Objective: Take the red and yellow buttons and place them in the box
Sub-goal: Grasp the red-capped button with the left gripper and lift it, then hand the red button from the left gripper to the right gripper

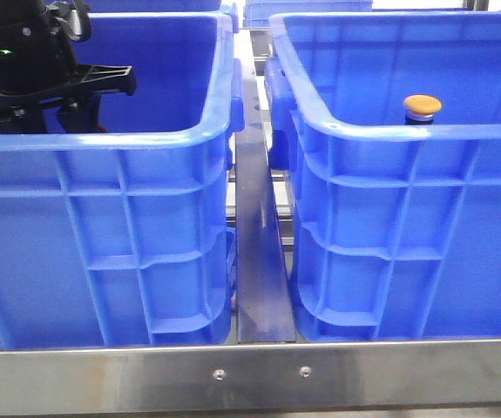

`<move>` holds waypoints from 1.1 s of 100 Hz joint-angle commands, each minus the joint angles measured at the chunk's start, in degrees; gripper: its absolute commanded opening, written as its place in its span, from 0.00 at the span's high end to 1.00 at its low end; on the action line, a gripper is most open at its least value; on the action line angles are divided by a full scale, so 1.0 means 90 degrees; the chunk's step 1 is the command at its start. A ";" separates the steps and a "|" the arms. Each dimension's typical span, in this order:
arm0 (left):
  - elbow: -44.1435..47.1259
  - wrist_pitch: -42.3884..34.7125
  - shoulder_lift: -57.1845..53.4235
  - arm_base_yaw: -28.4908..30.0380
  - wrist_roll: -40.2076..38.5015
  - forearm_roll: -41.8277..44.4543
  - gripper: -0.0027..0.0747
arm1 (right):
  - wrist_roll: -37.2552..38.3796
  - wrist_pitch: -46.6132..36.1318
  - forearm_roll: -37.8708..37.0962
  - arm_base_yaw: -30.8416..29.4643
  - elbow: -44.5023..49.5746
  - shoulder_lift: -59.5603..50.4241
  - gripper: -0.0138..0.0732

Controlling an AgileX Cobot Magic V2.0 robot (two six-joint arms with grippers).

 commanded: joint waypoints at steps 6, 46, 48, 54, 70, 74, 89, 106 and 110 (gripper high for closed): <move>-0.0151 -0.0320 -0.0723 0.0010 -0.0001 0.0029 0.72 | -0.0035 -0.0247 0.0001 -0.0019 -0.0164 -0.0116 0.26; 0.1436 -0.1829 -0.2814 -0.0645 0.0237 -0.0046 0.72 | -0.0035 -0.0247 0.0001 -0.0019 -0.0164 -0.0116 0.26; 0.1480 -0.1866 -0.2873 -0.0696 0.0292 -0.0065 0.72 | -0.0035 -0.0247 0.0001 -0.0019 -0.0164 -0.0116 0.26; 0.1647 -0.2011 -0.3128 -0.0943 0.0591 -0.0127 0.72 | -0.0035 -0.0247 0.0001 -0.0019 -0.0164 -0.0116 0.26; 0.1741 -0.2052 -0.3387 -0.1564 0.1149 -0.0362 0.72 | -0.0035 -0.0247 0.0001 -0.0019 -0.0164 -0.0116 0.26; 0.1741 -0.2114 -0.3419 -0.1712 0.1324 -0.0521 0.72 | -0.0035 -0.0247 0.0001 -0.0019 -0.0164 -0.0116 0.26; 0.1741 -0.2163 -0.3432 -0.2204 0.2472 -0.1354 0.72 | -0.0035 -0.0218 0.0001 -0.0019 -0.0164 -0.0116 0.26; 0.1741 -0.2152 -0.3432 -0.2612 0.3116 -0.1681 0.72 | -0.0035 -0.0170 0.0001 -0.0019 -0.0164 -0.0108 0.26; 0.1741 -0.2152 -0.3432 -0.2656 0.3243 -0.1681 0.72 | -0.0035 -0.0170 0.0001 -0.0019 -0.0164 -0.0094 0.26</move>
